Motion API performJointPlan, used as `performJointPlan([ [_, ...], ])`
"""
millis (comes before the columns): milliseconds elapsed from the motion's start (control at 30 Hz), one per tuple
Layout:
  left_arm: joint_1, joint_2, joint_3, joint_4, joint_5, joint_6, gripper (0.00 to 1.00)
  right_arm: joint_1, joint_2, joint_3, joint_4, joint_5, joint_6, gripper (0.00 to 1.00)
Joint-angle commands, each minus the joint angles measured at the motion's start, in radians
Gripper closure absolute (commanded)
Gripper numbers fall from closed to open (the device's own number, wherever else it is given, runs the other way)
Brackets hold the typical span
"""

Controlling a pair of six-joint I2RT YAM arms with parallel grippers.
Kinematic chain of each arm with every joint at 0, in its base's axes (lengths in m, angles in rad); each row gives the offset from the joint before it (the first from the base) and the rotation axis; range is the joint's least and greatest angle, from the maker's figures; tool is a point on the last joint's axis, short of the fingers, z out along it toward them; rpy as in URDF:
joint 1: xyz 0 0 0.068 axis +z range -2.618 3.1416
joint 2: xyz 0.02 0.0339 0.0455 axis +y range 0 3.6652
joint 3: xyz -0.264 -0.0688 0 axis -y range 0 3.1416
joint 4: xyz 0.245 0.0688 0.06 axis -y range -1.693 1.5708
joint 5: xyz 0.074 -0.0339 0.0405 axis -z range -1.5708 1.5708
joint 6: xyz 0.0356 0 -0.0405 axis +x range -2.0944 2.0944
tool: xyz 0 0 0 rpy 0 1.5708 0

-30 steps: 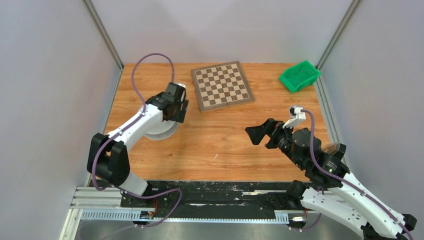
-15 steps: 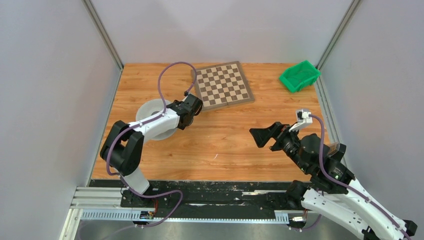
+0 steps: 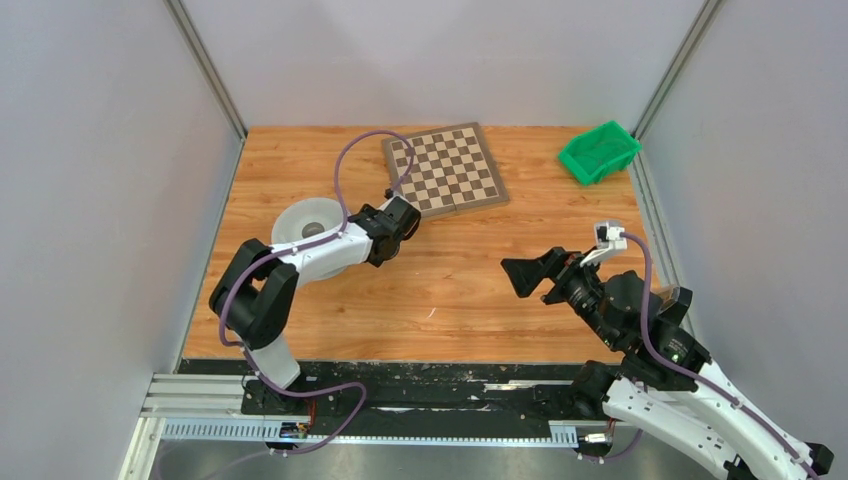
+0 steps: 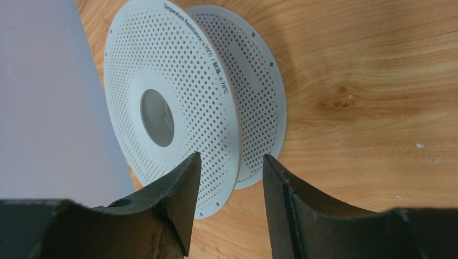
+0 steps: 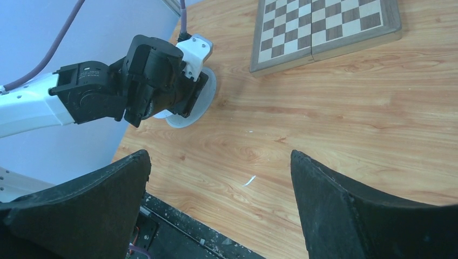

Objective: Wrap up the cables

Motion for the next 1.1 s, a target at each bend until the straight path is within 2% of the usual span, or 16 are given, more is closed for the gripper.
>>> performJointPlan([
  [0,0.0,0.051,0.01,0.02,-0.022,-0.03,0.46,0.001,-0.016,-0.004,0.04,-0.005,-0.02,0.0],
  [333,0.007,0.146,0.049,-0.003,-0.165,-0.035,0.46,0.002,-0.077,-0.015,0.038,-0.008,-0.021,0.0],
  [500,0.016,0.145,0.052,0.015,-0.206,-0.03,0.5,0.002,-0.095,-0.02,0.037,-0.013,-0.018,0.0],
  [567,0.024,0.138,0.051,0.016,-0.21,-0.032,0.56,0.002,-0.1,-0.023,0.036,-0.014,-0.014,0.0],
  [633,0.03,0.125,0.05,0.018,-0.212,-0.036,0.67,0.001,-0.106,-0.025,0.033,-0.015,-0.002,0.0],
  [733,0.031,0.081,0.057,0.004,-0.206,-0.048,0.89,0.002,-0.124,-0.032,0.03,-0.011,0.015,0.0],
  [800,0.032,0.041,0.086,-0.036,-0.19,-0.069,0.99,0.001,-0.141,-0.036,0.03,-0.003,0.026,0.0],
  [933,0.031,-0.063,0.19,-0.138,-0.088,-0.117,1.0,0.002,-0.173,-0.045,0.031,0.055,0.029,0.0],
  [1067,0.031,-0.174,0.287,-0.209,0.127,-0.144,1.0,0.001,-0.206,-0.053,0.031,0.092,0.037,0.0],
])
